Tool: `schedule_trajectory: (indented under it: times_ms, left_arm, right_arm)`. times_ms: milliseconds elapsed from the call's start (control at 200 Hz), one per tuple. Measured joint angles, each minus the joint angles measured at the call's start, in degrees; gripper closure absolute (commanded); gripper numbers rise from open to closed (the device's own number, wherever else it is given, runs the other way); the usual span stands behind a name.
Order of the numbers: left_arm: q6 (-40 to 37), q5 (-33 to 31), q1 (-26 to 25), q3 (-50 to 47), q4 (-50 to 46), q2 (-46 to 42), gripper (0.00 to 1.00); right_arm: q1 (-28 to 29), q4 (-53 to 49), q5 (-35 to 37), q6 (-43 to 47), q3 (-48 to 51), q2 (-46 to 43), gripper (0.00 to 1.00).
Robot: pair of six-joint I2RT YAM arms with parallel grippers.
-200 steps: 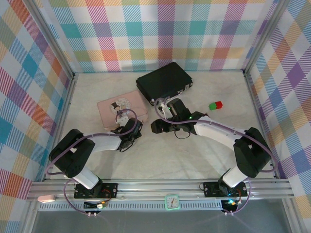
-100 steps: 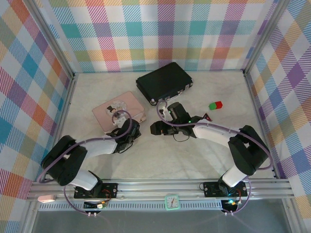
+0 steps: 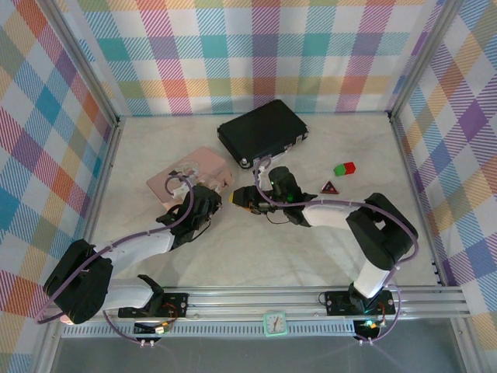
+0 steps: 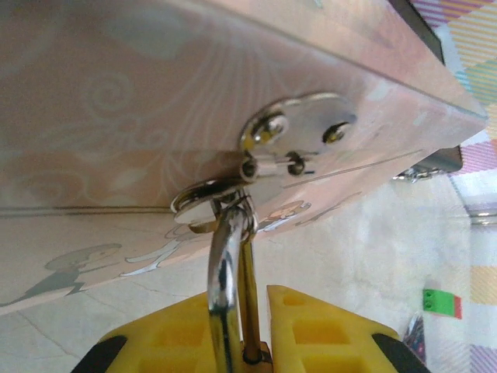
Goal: Unlock a padlock with a key
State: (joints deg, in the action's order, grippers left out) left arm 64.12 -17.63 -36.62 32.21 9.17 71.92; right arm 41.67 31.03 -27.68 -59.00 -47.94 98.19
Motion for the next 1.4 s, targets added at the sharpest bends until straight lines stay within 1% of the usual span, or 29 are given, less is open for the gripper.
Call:
schedule_trajectory:
  times_ms: [120,270,425,625,700,890,1135,1310,1400]
  left_arm:
    - [1.9,0.0,0.0,-1.5,3.0,0.0,1.00]
    - [4.1,0.0,0.0,-3.9,6.4,0.0,1.00]
    - [6.1,0.0,0.0,-5.0,8.5,0.0,1.00]
    - [7.8,0.0,0.0,-5.4,11.3,0.1,1.00]
    - [8.3,0.0,0.0,-5.5,12.2,0.5,1.00]
    - [9.0,0.2,0.0,-5.8,13.6,0.9,1.00]
    - [9.4,0.2,0.0,-6.7,14.9,0.9,1.00]
    - [9.8,-0.2,0.2,-8.2,16.4,0.2,1.00]
    - [9.8,-0.5,0.3,-9.0,18.5,0.2,1.00]
  right_arm:
    - [0.7,5.9,1.0,-5.3,1.5,3.0,0.54]
    - [2.0,12.0,2.6,-9.6,3.2,5.6,0.54]
    - [3.4,17.8,2.7,-12.7,3.1,8.7,0.59]
    - [4.6,22.0,3.0,-15.5,2.7,10.8,0.63]
    - [4.8,23.4,3.0,-16.2,2.7,11.0,0.66]
    - [4.8,26.4,3.5,-17.9,2.5,11.9,0.78]
    - [4.8,27.5,4.1,-19.4,2.4,12.7,0.83]
    - [4.7,28.5,3.8,-21.8,2.2,13.6,1.00]
    - [4.7,28.6,3.7,-23.6,2.0,13.6,1.00]
